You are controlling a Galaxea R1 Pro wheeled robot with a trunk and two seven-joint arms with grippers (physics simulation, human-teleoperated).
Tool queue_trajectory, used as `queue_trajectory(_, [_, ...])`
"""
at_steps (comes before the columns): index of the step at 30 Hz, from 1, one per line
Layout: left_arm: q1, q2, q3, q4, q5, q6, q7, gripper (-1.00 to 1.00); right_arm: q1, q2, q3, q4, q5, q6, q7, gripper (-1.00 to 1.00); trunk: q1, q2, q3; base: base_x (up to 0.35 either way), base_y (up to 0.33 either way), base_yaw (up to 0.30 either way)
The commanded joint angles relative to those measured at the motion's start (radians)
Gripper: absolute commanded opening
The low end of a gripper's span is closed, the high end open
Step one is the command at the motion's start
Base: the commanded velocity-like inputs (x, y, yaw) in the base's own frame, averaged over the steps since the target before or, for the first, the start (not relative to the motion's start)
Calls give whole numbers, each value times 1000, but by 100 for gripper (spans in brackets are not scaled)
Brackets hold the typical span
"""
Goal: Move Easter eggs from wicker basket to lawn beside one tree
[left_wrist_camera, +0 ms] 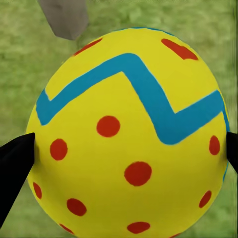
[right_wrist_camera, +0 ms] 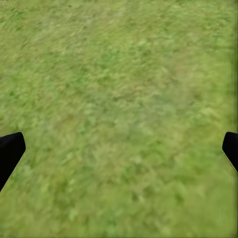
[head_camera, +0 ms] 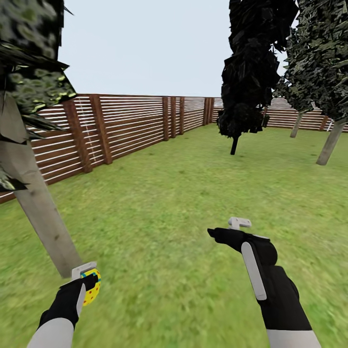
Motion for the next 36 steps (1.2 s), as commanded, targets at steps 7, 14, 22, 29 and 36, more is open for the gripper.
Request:
queue_trajectory(7, [-1, 0, 4, -1, -4, -5, 0, -100, -1, 0, 0, -2, -10, 2, -8, 100, 0, -1, -1, 253, -211, 0])
queue_trajectory(14, [-1, 0, 4, -1, -4, -9, 0, -100, -1, 0, -1, -9, -10, 2, -7, 100, 0, -1, 0, 264, -196, 45])
queue_trajectory(22, [-1, 0, 4, -1, -4, -9, -1, -100, -1, 0, -1, -10, -10, 2, -6, 100, 0, -1, 2, 283, -145, 170])
queue_trajectory(29, [-1, 0, 4, -1, -4, -11, -1, -100, -1, 0, 0, -11, -10, 2, -6, 100, 0, -1, 3, 323, -43, 41])
queue_trajectory(36, [-1, 0, 4, -1, -4, -17, -2, -100, -1, 0, 1, -11, -10, 2, -6, 100, 0, -1, 9, 326, -81, 205])
